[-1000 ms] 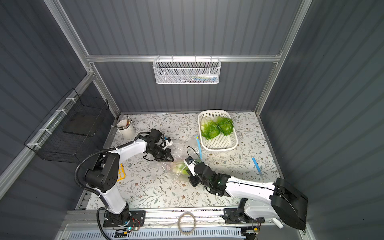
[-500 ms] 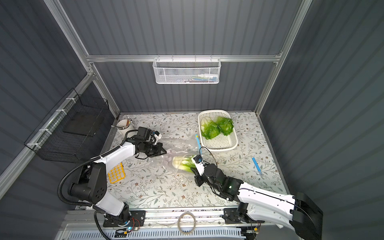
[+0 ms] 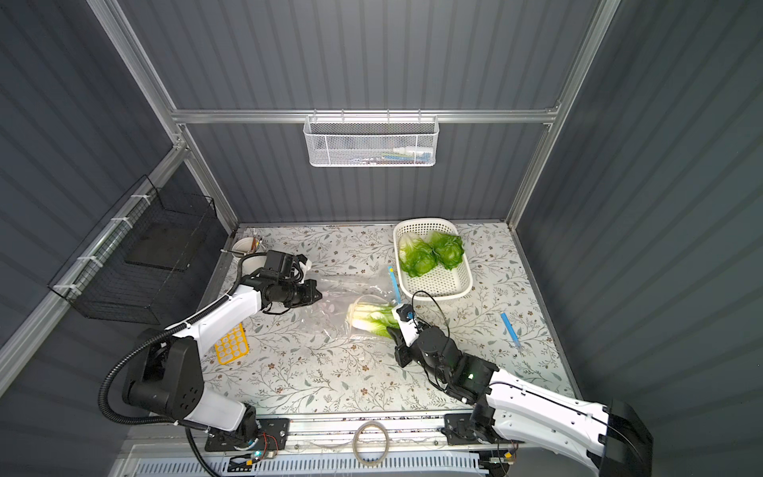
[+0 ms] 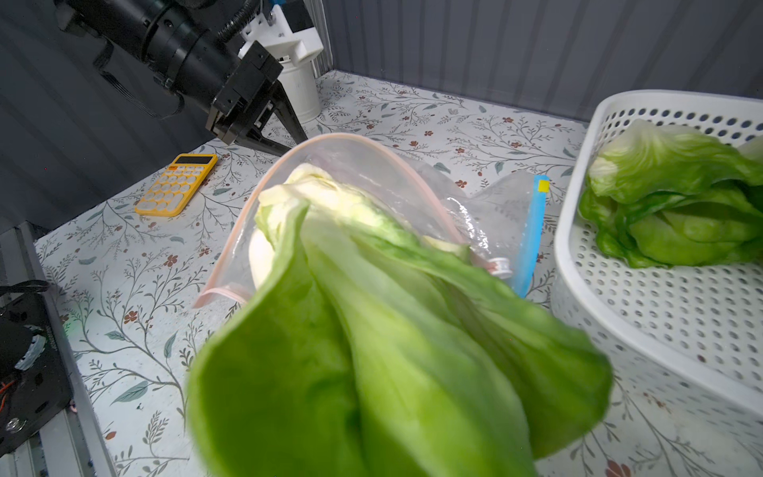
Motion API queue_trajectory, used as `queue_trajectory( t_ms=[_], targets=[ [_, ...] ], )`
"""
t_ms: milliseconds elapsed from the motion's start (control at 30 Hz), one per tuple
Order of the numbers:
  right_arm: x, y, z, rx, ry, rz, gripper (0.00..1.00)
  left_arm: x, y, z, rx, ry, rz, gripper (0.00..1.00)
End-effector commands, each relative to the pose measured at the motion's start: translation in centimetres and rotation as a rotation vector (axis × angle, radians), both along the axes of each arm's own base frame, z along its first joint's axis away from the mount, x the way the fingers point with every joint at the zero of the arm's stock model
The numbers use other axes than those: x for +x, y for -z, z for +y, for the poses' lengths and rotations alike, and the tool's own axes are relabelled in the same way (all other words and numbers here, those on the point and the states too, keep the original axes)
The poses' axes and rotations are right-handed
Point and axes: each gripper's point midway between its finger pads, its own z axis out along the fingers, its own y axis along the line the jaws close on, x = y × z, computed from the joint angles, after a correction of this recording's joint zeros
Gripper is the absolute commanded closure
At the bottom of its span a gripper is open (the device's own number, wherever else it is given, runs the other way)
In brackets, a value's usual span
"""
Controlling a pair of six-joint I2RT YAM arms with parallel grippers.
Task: Open the zip-top bag and take out the chinese cabbages
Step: Pick up the Chinese cabbage from the zipper food storage bag, then place the Chinese cabbage in the basket.
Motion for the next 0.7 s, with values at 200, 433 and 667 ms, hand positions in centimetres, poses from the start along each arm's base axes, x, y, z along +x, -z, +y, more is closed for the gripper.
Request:
queue_trajectory(
  t_ms=[200,433,667],
  targets=[
    [0.2,-0.4,-4.1,-0.030,0.137,-0.008,1.00,0.9,-2.6,2.8,0.067,-0.100,-0.104,1.00],
    [0.0,-1.5,-5.4,-0.006,0.176,-0.030,1.00,1.0,-4.2,3.6,0.073,-0.139,-0.169,1.00],
    [-0.1,-3.2,-5.8,0.036,0.181,-0.059,1.00,1.2,-4.6,4.3,0.089,-0.176,-0.191,1.00]
  ],
)
